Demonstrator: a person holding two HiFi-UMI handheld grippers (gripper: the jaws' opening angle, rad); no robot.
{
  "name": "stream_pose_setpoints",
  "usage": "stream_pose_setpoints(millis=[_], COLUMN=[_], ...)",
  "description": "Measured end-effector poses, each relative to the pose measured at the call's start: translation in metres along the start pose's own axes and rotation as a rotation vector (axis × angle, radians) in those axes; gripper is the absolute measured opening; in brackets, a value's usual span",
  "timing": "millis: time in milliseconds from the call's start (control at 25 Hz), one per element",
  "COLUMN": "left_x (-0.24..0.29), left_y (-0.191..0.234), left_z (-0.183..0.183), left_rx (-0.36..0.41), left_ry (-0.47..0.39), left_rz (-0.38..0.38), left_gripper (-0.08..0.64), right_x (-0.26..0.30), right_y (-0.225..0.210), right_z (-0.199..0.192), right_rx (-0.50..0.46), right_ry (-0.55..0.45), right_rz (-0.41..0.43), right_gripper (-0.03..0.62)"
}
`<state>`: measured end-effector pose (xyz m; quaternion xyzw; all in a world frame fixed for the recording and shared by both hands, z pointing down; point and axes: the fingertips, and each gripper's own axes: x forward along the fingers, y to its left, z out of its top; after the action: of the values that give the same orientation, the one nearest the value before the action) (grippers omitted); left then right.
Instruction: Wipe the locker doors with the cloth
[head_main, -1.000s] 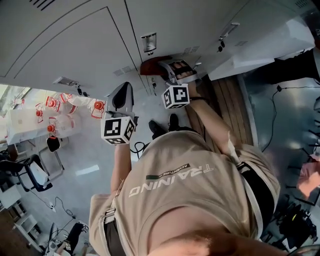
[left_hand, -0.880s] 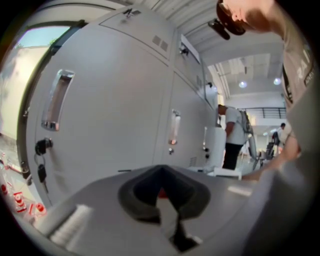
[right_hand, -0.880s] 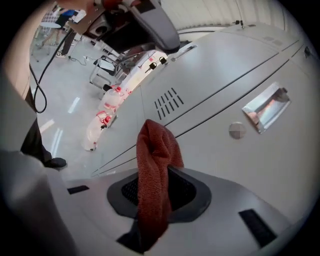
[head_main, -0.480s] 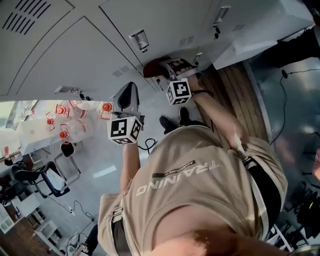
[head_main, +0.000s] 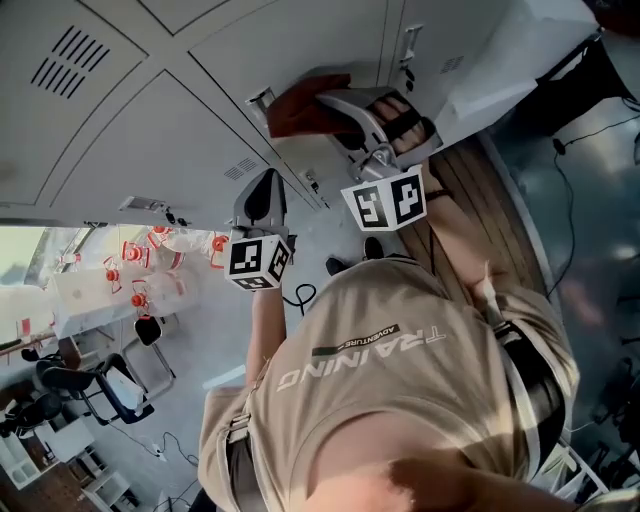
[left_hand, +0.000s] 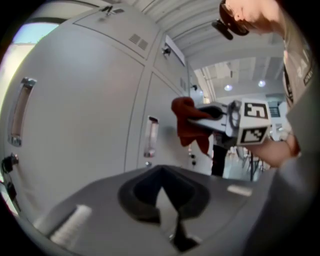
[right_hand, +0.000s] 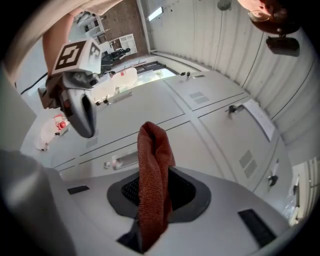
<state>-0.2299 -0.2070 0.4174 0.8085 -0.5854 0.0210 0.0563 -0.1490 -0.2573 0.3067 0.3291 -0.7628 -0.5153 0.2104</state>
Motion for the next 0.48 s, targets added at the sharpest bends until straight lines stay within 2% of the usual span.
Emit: stream_pose_setpoints(millis=[280,400,480], left_x=[0.003,-0.001,-0.003], left_y=[-0.01,-0.009,-0.007], left_z=[0.006,0.002,0.0], left_rx=[0.011,0.006,0.001], left_ry=[-0.006,0.002,0.002], left_rz=[-0.024,-0.011,0.002], left_gripper=[0.006,0.006,0.006], right_x=[0.009,0.019,0.028], right_y=[-0.116,-0.146,-0.154], right_z=[0.014,0.014,0.01], right_rx=[-0.119,-0.131,-0.133], right_ry=[-0.028,-0.028,-0.025], right_rz=[-0.284,-0.342,-0.344], right_gripper=[0.066,0.066,0.066])
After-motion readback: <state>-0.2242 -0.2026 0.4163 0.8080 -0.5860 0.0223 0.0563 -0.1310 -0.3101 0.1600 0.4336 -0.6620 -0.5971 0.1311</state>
